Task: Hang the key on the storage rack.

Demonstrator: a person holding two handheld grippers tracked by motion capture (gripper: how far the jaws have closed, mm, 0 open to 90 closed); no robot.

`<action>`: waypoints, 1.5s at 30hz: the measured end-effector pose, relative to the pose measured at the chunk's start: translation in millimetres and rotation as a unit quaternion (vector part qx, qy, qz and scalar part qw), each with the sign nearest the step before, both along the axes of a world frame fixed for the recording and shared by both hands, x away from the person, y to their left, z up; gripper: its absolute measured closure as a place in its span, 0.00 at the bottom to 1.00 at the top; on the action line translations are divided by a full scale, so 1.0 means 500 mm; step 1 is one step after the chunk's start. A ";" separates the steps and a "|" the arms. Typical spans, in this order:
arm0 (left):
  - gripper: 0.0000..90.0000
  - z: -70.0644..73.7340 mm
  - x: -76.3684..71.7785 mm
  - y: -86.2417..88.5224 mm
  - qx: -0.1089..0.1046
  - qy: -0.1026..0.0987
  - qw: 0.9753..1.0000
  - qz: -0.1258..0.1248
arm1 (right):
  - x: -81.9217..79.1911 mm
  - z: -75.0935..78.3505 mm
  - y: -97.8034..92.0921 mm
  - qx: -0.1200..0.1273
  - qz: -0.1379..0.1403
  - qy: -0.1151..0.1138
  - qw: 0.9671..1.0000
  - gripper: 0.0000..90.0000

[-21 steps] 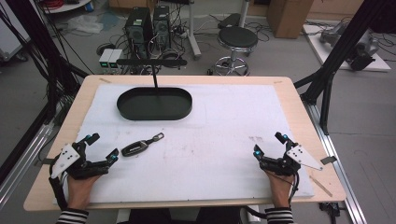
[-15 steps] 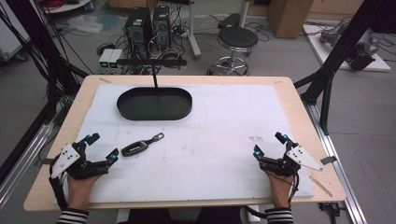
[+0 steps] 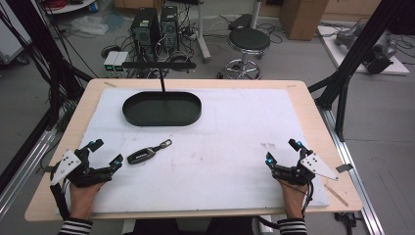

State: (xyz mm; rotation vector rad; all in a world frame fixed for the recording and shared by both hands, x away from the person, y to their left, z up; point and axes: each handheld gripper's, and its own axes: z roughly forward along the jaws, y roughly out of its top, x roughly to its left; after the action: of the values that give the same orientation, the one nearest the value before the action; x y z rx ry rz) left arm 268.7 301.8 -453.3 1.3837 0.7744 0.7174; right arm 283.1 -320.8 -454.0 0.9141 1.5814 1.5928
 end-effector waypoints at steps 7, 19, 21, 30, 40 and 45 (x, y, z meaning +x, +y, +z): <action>0.06 0.017 0.003 0.010 0.010 0.010 1.000 -0.008 | 0.000 0.000 0.000 0.001 0.001 0.001 1.000 0.02; 0.06 0.121 0.045 0.026 0.065 0.052 0.992 -0.097 | 0.000 0.000 0.000 -0.002 0.001 0.000 1.000 0.02; 0.06 0.137 0.057 0.018 0.085 0.063 0.986 -0.125 | 0.000 0.000 0.000 -0.002 0.001 0.000 1.000 0.02; 0.06 0.185 0.108 -0.025 0.167 0.116 0.963 -0.177 | 0.000 0.000 0.000 -0.002 0.001 0.000 1.000 0.02; 0.06 0.199 0.155 -0.058 0.235 0.171 0.937 -0.192 | 0.000 0.000 0.000 -0.002 0.001 0.000 1.000 0.02; 0.06 0.205 0.169 -0.087 0.288 0.185 0.918 -0.198 | 0.000 0.000 0.001 -0.002 0.002 0.001 1.000 0.02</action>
State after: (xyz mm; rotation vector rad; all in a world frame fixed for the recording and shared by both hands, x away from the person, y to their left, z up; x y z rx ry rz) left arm 353.4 258.3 -350.8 2.1832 0.5540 0.3691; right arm 283.0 -320.4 -454.0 0.9114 1.5879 1.5921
